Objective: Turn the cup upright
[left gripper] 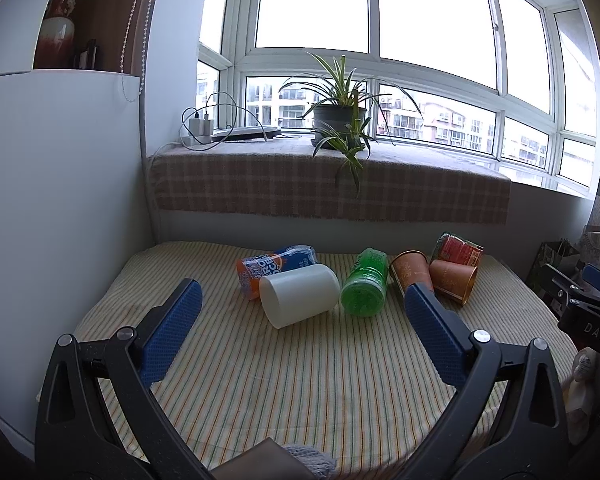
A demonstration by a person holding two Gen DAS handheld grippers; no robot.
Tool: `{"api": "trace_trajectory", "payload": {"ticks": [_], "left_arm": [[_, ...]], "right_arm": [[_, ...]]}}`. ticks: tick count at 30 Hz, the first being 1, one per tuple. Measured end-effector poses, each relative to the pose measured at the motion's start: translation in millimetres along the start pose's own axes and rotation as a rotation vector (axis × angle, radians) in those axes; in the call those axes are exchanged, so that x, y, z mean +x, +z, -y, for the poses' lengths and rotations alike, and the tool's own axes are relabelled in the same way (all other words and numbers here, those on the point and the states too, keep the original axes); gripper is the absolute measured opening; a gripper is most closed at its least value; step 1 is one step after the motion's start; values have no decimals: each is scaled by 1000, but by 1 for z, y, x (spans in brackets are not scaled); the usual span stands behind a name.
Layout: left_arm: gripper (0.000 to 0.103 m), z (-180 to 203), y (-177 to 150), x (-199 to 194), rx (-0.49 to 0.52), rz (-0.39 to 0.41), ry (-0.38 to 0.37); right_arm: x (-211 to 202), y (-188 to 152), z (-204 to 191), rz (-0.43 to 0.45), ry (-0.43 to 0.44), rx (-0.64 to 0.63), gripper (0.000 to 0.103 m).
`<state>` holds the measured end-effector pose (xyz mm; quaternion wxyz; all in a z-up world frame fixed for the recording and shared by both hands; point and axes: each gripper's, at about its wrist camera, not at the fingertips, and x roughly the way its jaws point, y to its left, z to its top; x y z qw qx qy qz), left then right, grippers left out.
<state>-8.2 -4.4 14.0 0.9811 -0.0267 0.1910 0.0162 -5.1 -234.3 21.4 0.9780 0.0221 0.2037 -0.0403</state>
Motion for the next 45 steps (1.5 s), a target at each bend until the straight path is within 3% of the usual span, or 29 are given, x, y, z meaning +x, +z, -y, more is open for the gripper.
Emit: {"api": "trace_trajectory", "payload": {"ticks": [8, 19, 30, 41, 45], "left_arm": [[103, -10, -7, 3, -3, -8, 12], [103, -40, -22, 6, -27, -56, 51], [103, -62, -37, 7, -49, -106, 75], [103, -79, -44, 6, -82, -125, 90], [103, -85, -46, 6, -92, -126, 92]], "right_arm": [[15, 1, -9, -47, 47, -1, 103], [79, 8, -24, -246, 251, 108, 102], [177, 17, -55, -548, 422, 295, 79], [245, 24, -88, -728, 414, 350, 66], [261, 22, -98, -764, 372, 345, 62]]}}
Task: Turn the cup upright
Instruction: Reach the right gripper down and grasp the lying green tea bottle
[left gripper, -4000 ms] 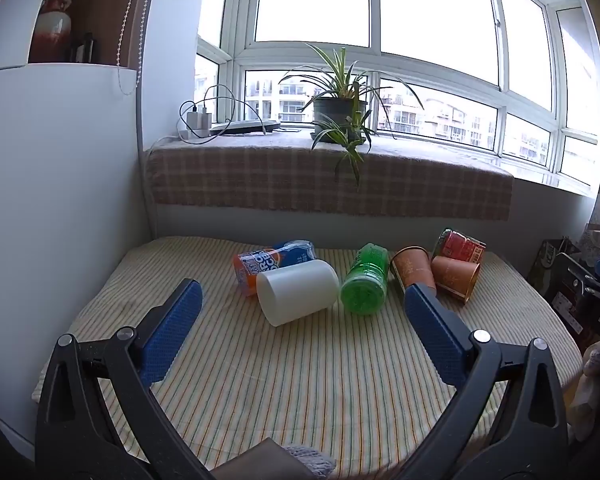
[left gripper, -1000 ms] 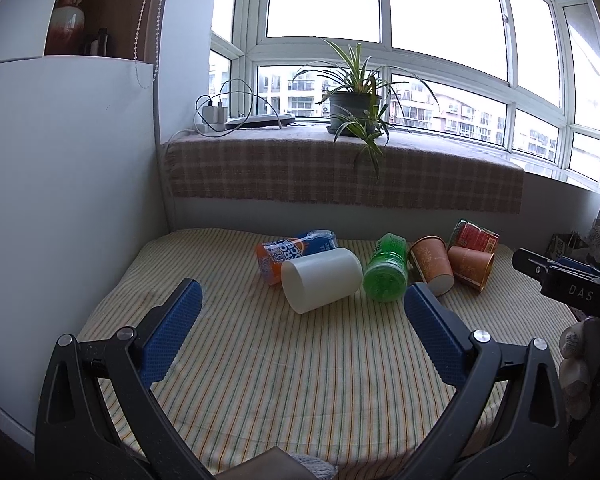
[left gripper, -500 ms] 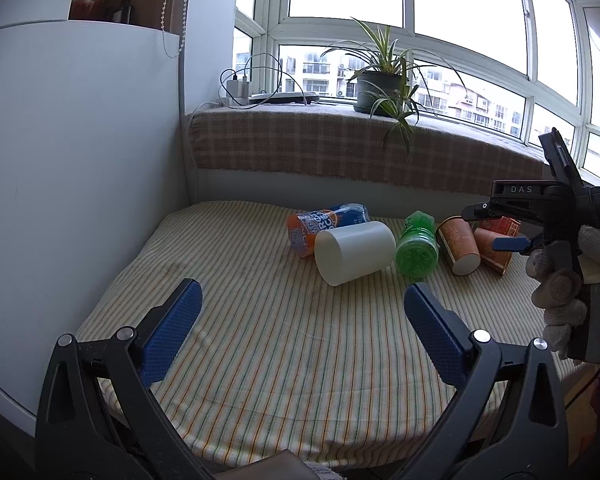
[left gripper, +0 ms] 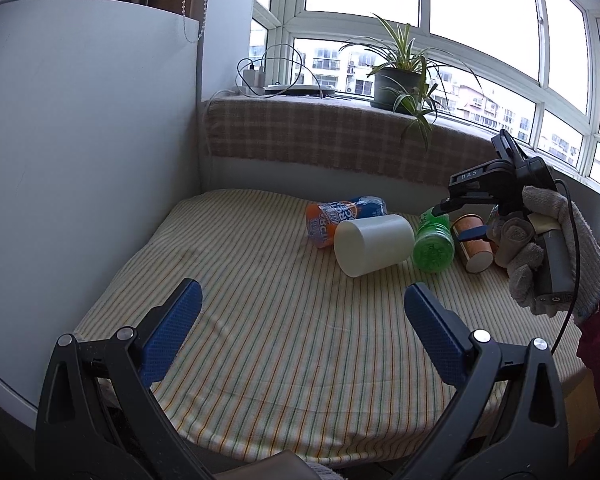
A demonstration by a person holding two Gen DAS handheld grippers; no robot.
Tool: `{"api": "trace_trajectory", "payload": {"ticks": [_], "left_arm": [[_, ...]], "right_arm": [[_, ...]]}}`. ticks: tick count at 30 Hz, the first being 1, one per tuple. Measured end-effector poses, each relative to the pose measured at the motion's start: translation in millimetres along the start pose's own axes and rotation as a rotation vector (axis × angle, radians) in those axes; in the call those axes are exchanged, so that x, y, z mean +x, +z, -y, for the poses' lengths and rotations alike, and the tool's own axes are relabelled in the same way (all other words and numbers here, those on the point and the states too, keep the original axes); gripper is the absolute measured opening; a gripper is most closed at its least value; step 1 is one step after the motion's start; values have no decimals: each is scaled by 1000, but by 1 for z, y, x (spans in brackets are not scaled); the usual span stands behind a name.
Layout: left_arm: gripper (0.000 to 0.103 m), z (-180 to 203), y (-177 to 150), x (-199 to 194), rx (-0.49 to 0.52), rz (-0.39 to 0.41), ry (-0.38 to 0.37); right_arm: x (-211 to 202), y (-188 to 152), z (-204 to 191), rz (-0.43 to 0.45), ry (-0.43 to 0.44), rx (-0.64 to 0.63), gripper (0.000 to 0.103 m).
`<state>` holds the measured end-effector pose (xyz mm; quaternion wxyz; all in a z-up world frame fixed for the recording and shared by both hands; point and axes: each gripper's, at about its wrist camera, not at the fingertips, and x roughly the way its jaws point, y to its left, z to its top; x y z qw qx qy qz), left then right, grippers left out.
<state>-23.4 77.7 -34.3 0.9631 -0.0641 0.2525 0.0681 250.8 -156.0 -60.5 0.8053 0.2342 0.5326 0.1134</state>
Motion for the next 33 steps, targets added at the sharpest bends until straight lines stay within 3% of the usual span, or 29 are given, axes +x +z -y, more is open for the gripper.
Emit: {"api": "trace_trajectory", "payload": {"ticks": [18, 24, 33], "left_arm": [[103, -17, -2, 1, -36, 1, 14], [103, -21, -2, 0, -43, 3, 20], [103, -24, -2, 0, -45, 4, 25]], "right_arm": [[49, 27, -23, -16, -161, 31, 63], [64, 31, -23, -53, -149, 51, 67], [65, 31, -22, -48, -109, 47, 66]]}}
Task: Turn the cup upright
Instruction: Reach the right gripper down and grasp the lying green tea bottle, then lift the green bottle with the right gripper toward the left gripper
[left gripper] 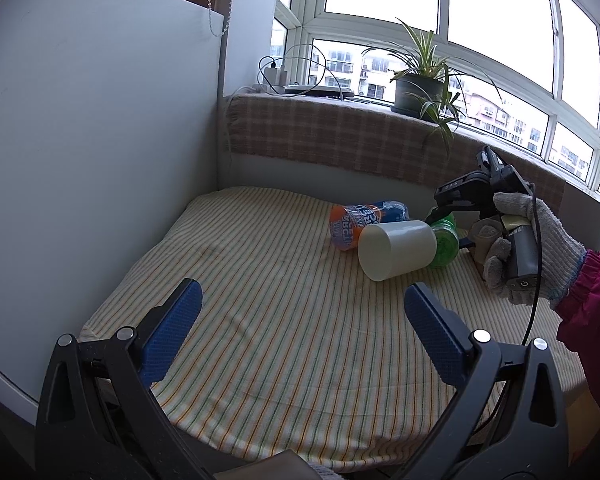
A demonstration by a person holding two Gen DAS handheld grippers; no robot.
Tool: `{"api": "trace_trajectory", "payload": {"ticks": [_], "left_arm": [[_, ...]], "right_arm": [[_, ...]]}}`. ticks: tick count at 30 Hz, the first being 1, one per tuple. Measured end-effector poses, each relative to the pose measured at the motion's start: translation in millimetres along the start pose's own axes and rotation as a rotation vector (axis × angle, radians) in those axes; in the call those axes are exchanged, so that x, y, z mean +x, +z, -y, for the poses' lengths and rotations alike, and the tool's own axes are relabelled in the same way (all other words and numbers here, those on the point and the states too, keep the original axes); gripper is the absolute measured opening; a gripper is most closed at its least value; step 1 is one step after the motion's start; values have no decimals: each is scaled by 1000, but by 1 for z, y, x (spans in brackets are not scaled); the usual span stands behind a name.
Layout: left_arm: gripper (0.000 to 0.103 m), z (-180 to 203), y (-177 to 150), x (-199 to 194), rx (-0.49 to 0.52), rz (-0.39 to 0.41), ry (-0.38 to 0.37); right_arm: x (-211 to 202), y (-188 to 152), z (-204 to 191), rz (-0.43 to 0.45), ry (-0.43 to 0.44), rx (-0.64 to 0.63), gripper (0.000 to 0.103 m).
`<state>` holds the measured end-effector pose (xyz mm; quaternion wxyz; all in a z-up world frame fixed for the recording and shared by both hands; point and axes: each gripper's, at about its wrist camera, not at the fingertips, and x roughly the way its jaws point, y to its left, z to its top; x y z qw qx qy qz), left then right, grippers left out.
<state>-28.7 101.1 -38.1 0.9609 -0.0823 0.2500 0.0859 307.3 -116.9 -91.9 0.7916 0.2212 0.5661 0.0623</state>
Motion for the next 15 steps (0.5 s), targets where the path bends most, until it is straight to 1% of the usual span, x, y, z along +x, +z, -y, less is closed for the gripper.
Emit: {"api": "trace_trajectory", "payload": {"ticks": [7, 12, 15], "left_arm": [[103, 2, 1, 0, 11, 4, -3], [103, 6, 3, 0, 17, 7, -3], [103, 9, 4, 0, 26, 7, -4]], "right_arm": [[-24, -6, 2, 35, 24, -55, 66], [-42, -17, 1, 54, 51, -102, 66], [-58, -26, 2, 90, 45, -134, 66]]}}
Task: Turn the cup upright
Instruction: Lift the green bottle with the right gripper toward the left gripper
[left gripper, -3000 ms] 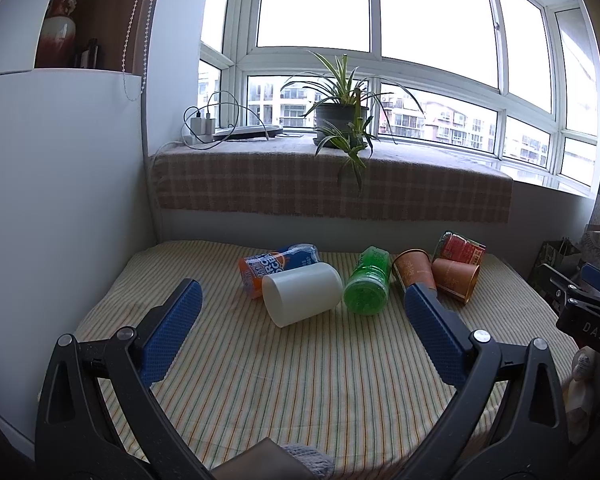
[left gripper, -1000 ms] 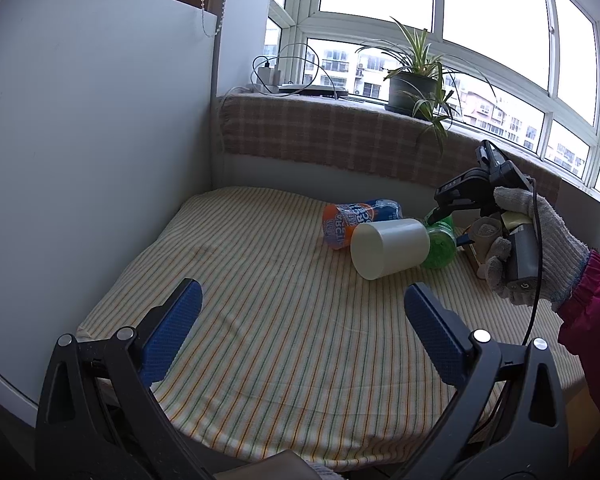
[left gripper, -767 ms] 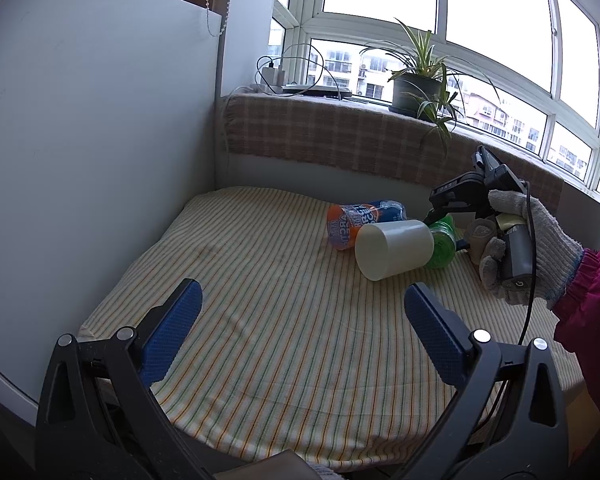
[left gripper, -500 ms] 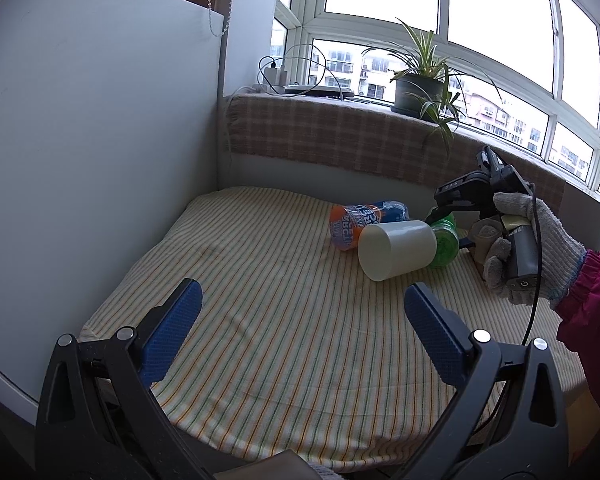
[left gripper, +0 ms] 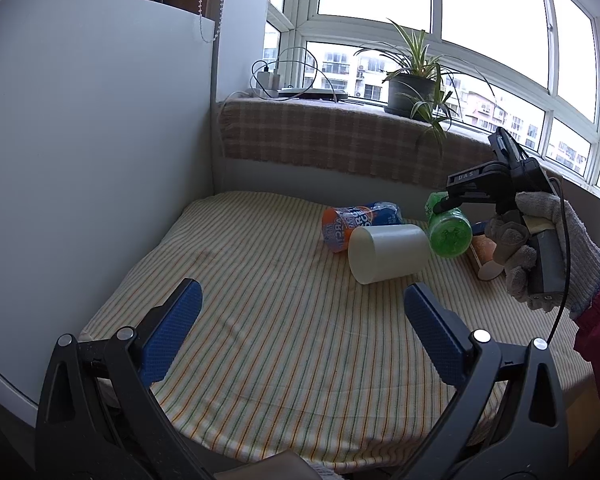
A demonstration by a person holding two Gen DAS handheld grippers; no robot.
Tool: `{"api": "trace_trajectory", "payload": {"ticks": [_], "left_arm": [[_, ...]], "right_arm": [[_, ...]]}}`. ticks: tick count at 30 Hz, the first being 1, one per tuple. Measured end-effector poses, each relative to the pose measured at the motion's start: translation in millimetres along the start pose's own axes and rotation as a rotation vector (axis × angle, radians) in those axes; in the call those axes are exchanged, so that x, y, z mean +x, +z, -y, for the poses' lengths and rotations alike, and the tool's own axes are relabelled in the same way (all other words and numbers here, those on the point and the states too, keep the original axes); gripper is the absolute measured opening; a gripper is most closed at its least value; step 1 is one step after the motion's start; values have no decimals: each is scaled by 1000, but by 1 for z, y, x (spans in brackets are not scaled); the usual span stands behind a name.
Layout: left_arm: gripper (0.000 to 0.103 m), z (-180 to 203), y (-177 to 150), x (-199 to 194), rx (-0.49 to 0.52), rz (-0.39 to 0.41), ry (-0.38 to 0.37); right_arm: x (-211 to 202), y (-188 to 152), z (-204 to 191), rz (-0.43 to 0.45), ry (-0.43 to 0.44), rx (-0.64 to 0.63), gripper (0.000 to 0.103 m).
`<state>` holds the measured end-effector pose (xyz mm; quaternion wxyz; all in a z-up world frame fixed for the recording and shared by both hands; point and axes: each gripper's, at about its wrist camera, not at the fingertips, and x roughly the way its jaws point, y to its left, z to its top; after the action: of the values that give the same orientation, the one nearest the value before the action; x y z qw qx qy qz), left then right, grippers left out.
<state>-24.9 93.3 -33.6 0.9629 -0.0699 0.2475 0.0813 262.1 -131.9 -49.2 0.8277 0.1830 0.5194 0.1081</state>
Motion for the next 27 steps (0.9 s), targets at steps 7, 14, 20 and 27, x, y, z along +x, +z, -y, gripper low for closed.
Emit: {"api": "trace_trajectory", "payload": {"ticks": [7, 14, 20, 27], "left_arm": [[103, 10, 3, 4, 5, -13, -22], [103, 27, 5, 14, 0, -71, -102], [103, 43, 1, 25, -25, -163, -207], [102, 53, 1, 36, -73, -231, -271]], "right_arm": [[-51, -28, 5, 55, 69, -65, 66], [-79, -87, 18, 36, 104, -168, 66], [-72, -132, 34, -10, 84, -197, 66], [-60, -153, 44, -17, 33, -206, 66]]}}
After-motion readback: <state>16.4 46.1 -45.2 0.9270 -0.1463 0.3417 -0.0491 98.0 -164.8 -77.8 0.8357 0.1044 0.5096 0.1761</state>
